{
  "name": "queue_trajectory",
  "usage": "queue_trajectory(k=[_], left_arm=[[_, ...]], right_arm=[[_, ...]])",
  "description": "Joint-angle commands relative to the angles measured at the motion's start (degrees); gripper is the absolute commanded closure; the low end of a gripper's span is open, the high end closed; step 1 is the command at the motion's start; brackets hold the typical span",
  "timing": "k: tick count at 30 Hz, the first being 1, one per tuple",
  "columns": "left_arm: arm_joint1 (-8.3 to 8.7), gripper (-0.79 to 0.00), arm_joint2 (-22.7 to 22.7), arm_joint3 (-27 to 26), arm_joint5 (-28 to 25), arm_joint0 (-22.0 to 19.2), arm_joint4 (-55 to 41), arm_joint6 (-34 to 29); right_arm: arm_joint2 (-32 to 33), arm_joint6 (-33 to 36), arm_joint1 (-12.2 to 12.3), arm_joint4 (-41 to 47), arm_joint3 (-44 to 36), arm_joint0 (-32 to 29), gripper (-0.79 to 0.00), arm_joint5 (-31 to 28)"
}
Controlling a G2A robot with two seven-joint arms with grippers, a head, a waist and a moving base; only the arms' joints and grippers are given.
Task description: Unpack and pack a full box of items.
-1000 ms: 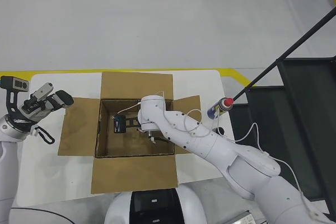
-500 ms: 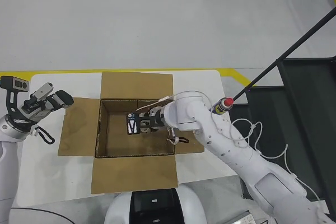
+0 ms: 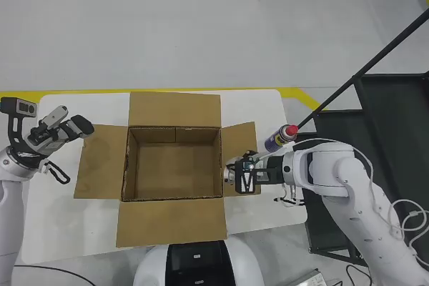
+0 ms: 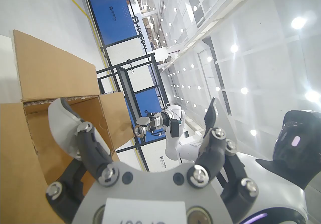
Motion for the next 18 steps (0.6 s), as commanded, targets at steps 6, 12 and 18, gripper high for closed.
queue_trajectory(k=[6, 12, 18], left_arm=[[0.00, -0.785, 0.00, 0.00, 0.00, 0.00, 0.00, 0.00], [0.00, -0.785, 0.00, 0.00, 0.00, 0.00, 0.00, 0.00], [0.00, -0.785, 0.00, 0.00, 0.00, 0.00, 0.00, 0.00]], right_arm=[[-0.11, 0.26, -0.05, -0.04, 0.10, 0.14, 0.000, 0.00], [-0.11, 0.26, -0.05, -0.04, 0.10, 0.14, 0.000, 0.00], [0.71, -2.08, 0.28, 1.56, -0.41, -0.73, 0.000, 0.00]])
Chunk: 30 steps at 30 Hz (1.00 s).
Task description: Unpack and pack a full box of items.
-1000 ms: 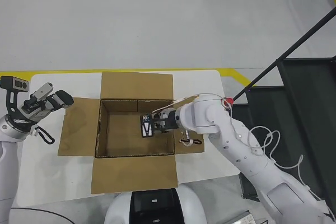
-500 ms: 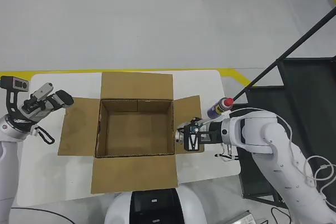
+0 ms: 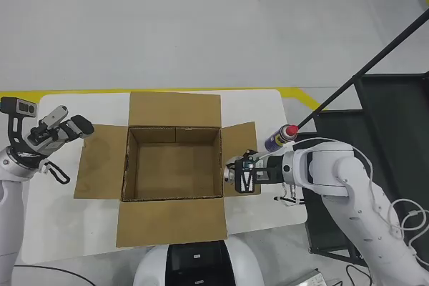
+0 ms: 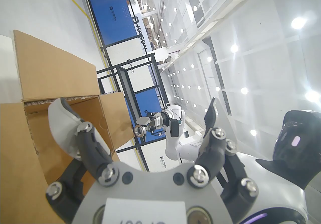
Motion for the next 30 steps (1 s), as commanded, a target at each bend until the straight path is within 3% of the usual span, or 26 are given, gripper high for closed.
queue_trajectory(k=[1, 10, 16, 22, 27, 30], left_arm=[[0.00, -0.785, 0.00, 0.00, 0.00, 0.00, 0.00, 0.00], [0.00, -0.785, 0.00, 0.00, 0.00, 0.00, 0.00, 0.00], [0.00, -0.785, 0.00, 0.00, 0.00, 0.00, 0.00, 0.00], [0.00, -0.785, 0.00, 0.00, 0.00, 0.00, 0.00, 0.00], [0.00, -0.785, 0.00, 0.00, 0.00, 0.00, 0.00, 0.00], [0.00, -0.785, 0.00, 0.00, 0.00, 0.00, 0.00, 0.00]], right_arm=[[1.12, -1.57, 0.64, 1.59, -0.83, -0.83, 0.000, -0.36], [17.78, -5.34, 7.45, 9.07, -2.01, -14.32, 0.000, -0.36], [26.97, -10.51, 9.96, 7.87, 0.85, -25.42, 0.000, -0.36], [26.96, -8.64, 11.54, 3.90, 4.11, -30.91, 0.000, -0.36], [21.10, -7.74, 11.77, 3.72, 9.77, -28.04, 0.000, 0.55], [16.46, -5.32, 11.48, 2.26, 12.80, -25.30, 0.000, 4.90]])
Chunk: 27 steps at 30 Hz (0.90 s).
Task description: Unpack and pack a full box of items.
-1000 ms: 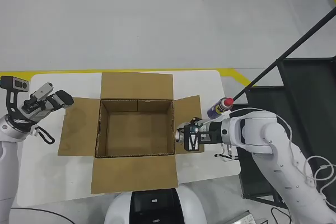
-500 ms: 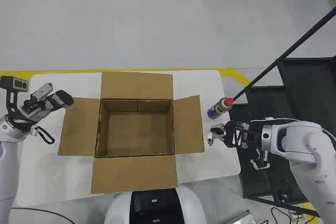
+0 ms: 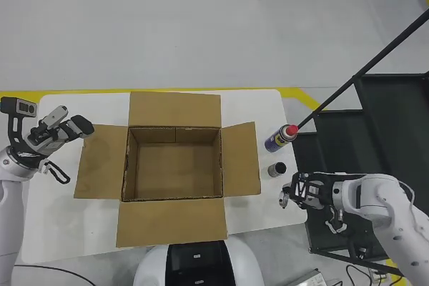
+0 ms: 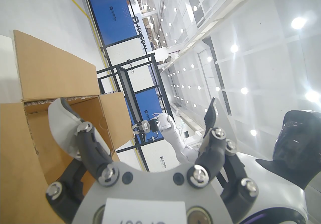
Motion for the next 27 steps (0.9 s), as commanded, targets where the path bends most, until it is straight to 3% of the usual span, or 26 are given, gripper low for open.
queue_trajectory(k=[1, 11, 25, 26, 27], left_arm=[[0.00, -0.785, 0.00, 0.00, 0.00, 0.00, 0.00, 0.00], [0.00, -0.785, 0.00, 0.00, 0.00, 0.00, 0.00, 0.00], [0.00, -0.785, 0.00, 0.00, 0.00, 0.00, 0.00, 0.00], [0.00, -0.785, 0.00, 0.00, 0.00, 0.00, 0.00, 0.00], [0.00, -0.785, 0.00, 0.00, 0.00, 0.00, 0.00, 0.00]], right_arm=[[-2.90, 1.48, -0.23, -0.97, 1.34, 1.63, 0.000, 3.11], [-17.95, 9.69, -2.27, -10.41, 8.50, 9.99, 0.000, 18.51], [-29.31, 15.28, -5.53, -14.38, 16.00, 17.83, 0.000, 33.97], [-29.91, 15.95, -5.73, -14.62, 16.25, 18.39, -0.043, 34.42], [-30.45, 16.74, -5.92, -15.26, 16.30, 18.89, -0.154, 35.24]])
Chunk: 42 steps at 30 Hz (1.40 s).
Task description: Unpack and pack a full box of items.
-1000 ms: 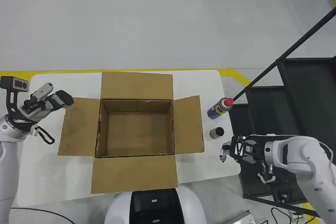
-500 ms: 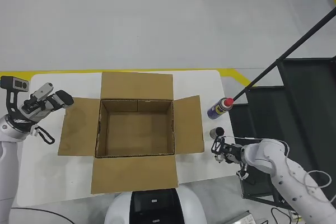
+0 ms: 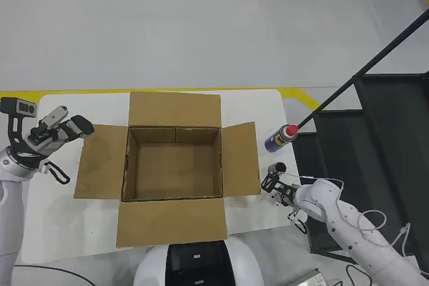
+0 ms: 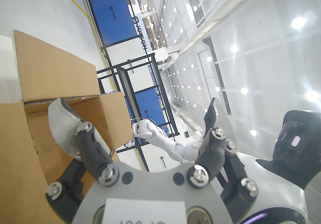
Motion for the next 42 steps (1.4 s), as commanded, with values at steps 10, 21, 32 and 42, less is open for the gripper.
queue_trajectory(k=[10, 21, 32, 42], left_arm=[[0.00, -0.785, 0.00, 0.00, 0.00, 0.00, 0.00, 0.00], [0.00, -0.785, 0.00, 0.00, 0.00, 0.00, 0.00, 0.00], [0.00, -0.785, 0.00, 0.00, 0.00, 0.00, 0.00, 0.00], [0.00, -0.785, 0.00, 0.00, 0.00, 0.00, 0.00, 0.00]], right_arm=[[0.07, 0.78, -0.68, 6.63, -1.62, 0.62, -0.785, -2.39], [20.99, -4.21, 3.60, 30.39, -2.65, -10.43, -0.785, -31.21], [22.31, -6.10, 4.28, 30.32, -2.83, -12.05, -0.717, -30.14], [12.08, -5.58, 2.84, 18.18, -0.63, -5.59, -0.517, -19.75]])
